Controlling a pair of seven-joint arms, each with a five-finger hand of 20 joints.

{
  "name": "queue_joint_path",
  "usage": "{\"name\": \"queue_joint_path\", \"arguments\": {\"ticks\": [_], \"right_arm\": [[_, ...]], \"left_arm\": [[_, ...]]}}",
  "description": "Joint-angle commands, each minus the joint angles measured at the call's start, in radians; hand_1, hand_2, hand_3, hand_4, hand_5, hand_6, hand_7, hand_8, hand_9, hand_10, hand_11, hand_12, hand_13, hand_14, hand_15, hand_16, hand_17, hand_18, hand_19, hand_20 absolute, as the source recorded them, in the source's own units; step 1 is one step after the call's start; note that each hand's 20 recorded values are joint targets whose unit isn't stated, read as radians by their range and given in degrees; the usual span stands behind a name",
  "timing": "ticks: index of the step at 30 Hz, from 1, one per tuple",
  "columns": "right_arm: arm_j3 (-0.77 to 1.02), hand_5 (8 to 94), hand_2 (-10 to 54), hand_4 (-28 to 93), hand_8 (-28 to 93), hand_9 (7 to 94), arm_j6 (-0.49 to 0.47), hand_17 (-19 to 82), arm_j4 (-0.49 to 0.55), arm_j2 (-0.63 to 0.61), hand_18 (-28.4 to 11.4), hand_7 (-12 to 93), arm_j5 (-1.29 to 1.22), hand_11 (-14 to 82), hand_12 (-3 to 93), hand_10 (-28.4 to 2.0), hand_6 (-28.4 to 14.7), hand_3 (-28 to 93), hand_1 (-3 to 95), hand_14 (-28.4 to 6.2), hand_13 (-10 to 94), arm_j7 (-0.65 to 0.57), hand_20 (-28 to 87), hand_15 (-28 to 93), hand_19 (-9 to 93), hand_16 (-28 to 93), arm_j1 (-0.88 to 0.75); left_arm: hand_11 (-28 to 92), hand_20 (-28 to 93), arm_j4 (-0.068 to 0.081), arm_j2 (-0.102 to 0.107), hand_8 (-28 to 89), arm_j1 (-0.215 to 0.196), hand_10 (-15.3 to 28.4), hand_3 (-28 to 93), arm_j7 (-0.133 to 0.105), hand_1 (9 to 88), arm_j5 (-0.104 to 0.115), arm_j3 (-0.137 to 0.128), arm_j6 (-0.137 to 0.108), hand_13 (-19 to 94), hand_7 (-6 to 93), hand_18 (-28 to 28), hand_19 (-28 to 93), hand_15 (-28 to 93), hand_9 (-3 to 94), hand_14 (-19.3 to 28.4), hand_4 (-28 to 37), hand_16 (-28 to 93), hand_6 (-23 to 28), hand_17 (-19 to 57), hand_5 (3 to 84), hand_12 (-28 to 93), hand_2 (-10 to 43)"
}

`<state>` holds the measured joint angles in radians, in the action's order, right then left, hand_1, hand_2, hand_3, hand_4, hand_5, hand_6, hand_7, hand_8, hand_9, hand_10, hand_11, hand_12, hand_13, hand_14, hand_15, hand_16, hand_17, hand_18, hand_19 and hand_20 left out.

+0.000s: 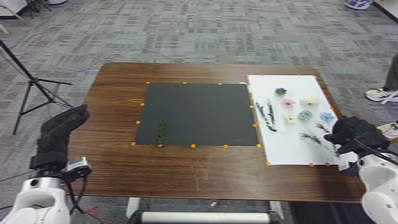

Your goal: Arrange flowers

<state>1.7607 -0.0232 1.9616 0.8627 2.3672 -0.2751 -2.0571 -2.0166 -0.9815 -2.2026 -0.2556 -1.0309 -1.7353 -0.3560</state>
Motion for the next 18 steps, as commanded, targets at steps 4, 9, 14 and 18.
{"name": "queue_joint_path", "arguments": {"ticks": [4,9,14,18], "right_arm": [[-0.015,83.6,-7.9,-19,17,93.3,0.010,55,0.141,-0.021,-23.5,32,-0.044,44.9,29.9,-9.0,0.7,67,48.9,-3.8,90,-0.023,51,86,93,31,0.032],[-0.112,85.3,-9.1,-17,17,93.7,-0.011,55,0.208,-0.031,-23.4,30,-0.099,45.2,28.7,-9.3,0.3,68,48.4,-3.6,91,-0.028,52,86,93,31,0.125],[-0.256,86.9,-9.4,-14,17,93.7,-0.051,55,0.243,-0.032,-23.4,30,-0.167,45.4,26.5,-9.6,-0.5,69,47.6,-3.4,91,-0.046,51,84,93,31,0.277],[-0.412,87.6,-9.5,-14,17,93.7,-0.076,55,0.220,-0.017,-23.5,29,-0.163,45.9,25.1,-9.9,-0.8,69,47.7,-3.3,91,-0.045,51,83,93,31,0.414]], "left_arm": [[19,12,-0.010,0.001,-9,-0.007,12.9,70,0.016,25.6,0.006,-0.011,0.009,34,17.4,9.7,1,15,46.0,16.4,-21.3,0,2.5,-0.4,46.7,10,-6.0],[19,12,-0.012,0.008,-9,-0.010,12.9,70,0.027,25.6,0.006,-0.024,0.015,34,17.3,9.7,1,15,45.9,16.3,-21.3,0,2.6,-0.4,46.7,10,-6.0],[19,12,-0.010,0.020,-9,-0.003,12.9,70,0.032,25.5,0.004,-0.031,0.017,34,17.3,9.7,1,14,45.9,16.3,-21.3,0,2.5,-0.3,46.7,10,-6.0],[19,12,-0.012,0.022,-9,-0.003,12.9,70,0.035,25.5,0.003,-0.032,0.019,34,17.3,9.7,0,14,45.9,16.3,-21.3,0,2.5,-0.2,46.7,10,-6.0]]}}
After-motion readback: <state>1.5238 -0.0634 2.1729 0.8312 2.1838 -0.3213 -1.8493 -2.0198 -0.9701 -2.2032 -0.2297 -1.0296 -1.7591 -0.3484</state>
